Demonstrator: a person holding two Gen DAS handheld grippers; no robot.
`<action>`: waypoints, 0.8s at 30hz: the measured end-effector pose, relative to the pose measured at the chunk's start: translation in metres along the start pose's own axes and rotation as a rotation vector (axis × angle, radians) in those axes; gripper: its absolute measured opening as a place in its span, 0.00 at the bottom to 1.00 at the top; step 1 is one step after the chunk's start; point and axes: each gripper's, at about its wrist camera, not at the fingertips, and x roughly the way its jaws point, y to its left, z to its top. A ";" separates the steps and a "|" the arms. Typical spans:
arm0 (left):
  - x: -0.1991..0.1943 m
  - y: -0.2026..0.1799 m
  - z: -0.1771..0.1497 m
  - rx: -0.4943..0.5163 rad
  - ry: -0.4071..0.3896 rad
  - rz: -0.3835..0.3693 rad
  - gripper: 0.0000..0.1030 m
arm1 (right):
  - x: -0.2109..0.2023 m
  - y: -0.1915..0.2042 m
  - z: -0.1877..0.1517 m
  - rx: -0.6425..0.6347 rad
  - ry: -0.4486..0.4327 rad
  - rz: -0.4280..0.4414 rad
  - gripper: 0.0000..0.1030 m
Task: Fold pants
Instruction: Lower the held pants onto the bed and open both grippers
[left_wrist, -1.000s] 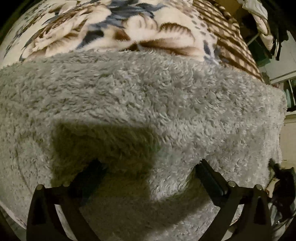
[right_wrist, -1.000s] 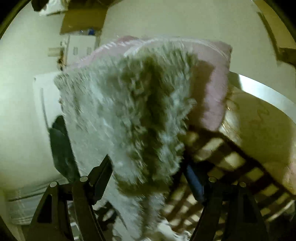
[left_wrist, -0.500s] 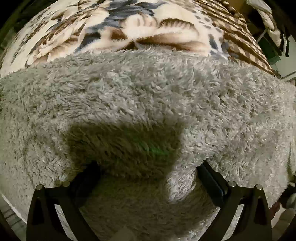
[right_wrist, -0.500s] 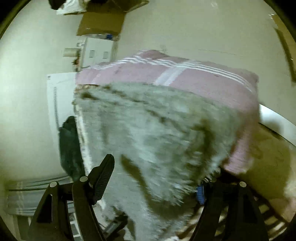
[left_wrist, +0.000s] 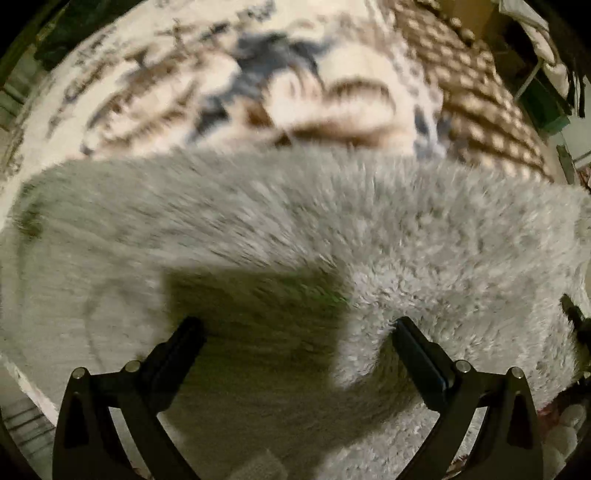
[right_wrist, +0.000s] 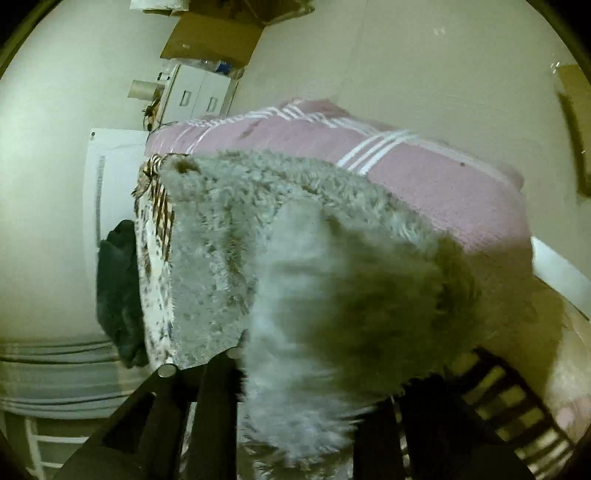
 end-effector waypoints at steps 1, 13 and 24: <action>-0.008 0.004 0.001 -0.014 -0.011 -0.002 1.00 | -0.006 0.009 -0.003 -0.021 -0.015 -0.013 0.17; -0.087 0.156 -0.005 -0.190 -0.083 -0.038 1.00 | -0.041 0.165 -0.109 -0.417 -0.064 -0.135 0.15; -0.126 0.361 -0.057 -0.374 -0.110 0.030 1.00 | 0.069 0.293 -0.344 -0.898 0.157 -0.214 0.15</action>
